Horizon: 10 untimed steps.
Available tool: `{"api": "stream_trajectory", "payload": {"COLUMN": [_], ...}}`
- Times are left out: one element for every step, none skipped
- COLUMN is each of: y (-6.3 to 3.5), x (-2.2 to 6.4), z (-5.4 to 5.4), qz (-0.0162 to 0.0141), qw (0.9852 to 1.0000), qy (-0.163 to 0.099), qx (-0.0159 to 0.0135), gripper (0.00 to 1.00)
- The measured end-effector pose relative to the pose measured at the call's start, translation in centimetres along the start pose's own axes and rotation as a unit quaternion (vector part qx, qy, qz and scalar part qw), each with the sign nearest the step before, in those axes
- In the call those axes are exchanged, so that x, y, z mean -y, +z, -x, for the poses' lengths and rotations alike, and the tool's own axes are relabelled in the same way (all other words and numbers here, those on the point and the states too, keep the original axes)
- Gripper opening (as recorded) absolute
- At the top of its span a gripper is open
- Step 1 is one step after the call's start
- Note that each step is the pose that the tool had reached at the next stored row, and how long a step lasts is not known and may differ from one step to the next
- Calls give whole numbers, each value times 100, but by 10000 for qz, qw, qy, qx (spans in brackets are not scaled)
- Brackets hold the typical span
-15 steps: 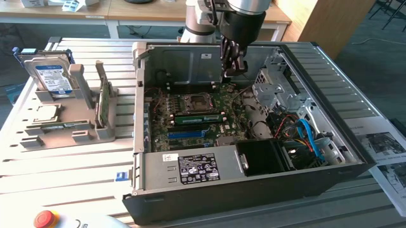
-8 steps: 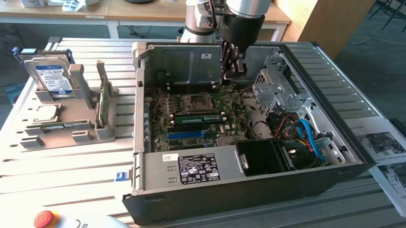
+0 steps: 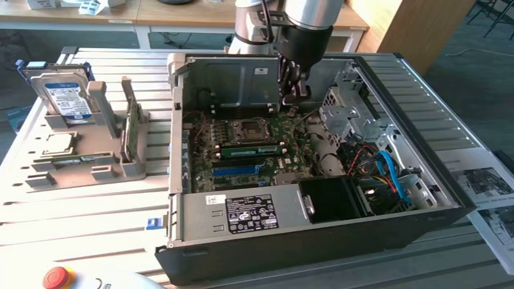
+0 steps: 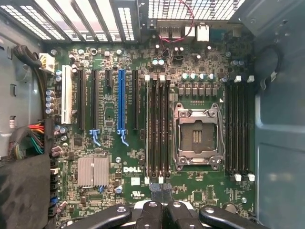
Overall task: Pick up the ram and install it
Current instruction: 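Press down the ram until it locks into place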
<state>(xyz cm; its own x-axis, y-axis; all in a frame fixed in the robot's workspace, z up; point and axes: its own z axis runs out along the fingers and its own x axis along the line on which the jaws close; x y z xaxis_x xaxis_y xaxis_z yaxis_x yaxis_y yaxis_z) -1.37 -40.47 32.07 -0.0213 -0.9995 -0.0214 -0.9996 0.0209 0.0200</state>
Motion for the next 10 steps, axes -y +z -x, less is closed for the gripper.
{"api": "stream_trajectory", "payload": {"y": [11,20,29,39,50,64,77,91,105,119], "x": [0,0,1,1,1,1,1,2,2,2], "z": [0,0,-1,-1,-1,-2,-2,-2,-2,-3], "qz": [0,0,0,0,0,0,0,0,-1,0], "qw": [10000,10000,10000,10000,10000,10000,10000,10000,10000,10000], "qy": [0,0,0,0,0,0,0,0,0,0], "qx": [-2,-2,-3,-4,-6,-8,-11,-14,-17,-20], "gripper": [11,11,11,11,11,11,11,11,11,11]}}
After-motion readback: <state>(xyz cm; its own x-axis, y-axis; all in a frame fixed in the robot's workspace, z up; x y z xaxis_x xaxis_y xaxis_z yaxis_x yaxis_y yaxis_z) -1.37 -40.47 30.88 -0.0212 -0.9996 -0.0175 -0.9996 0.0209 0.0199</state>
